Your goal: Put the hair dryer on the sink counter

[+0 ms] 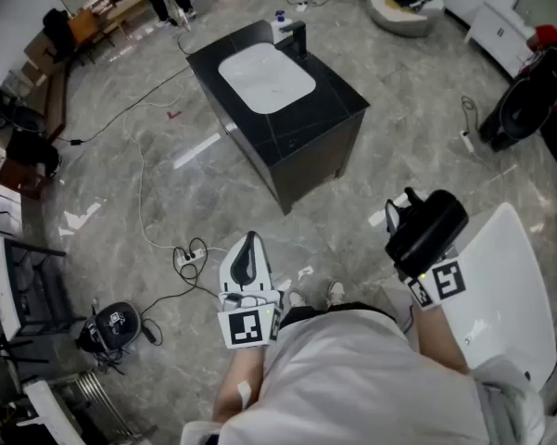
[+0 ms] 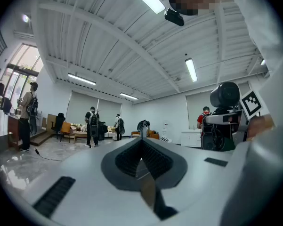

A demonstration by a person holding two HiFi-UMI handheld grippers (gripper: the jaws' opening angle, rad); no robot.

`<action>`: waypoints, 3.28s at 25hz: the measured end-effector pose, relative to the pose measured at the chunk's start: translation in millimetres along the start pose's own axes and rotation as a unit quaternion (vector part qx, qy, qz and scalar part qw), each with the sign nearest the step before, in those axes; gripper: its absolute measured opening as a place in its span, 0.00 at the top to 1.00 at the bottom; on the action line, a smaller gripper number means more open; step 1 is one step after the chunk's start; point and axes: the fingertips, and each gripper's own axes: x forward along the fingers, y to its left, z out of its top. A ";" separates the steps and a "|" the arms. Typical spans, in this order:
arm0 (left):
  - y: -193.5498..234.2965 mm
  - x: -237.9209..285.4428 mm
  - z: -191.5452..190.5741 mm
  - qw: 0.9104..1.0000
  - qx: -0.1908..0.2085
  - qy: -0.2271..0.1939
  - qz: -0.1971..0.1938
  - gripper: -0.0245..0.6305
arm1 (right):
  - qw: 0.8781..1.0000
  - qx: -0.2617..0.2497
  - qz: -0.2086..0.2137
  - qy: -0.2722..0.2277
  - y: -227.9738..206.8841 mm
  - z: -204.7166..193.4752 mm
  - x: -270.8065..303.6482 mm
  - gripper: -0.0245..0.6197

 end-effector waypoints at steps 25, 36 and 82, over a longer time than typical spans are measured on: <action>-31.7 1.8 4.9 0.999 0.014 -0.001 0.033 0.96 | 0.999 0.011 0.037 0.006 -24.2 -8.2 -11.2 0.68; -56.9 19.0 9.3 0.997 0.028 -0.002 0.072 0.96 | 0.998 0.021 0.066 0.007 -61.5 -21.2 -14.5 0.68; 99.9 184.8 -16.5 0.999 -0.017 0.009 0.041 0.96 | 0.999 0.012 0.038 0.031 -64.1 -31.1 181.5 0.68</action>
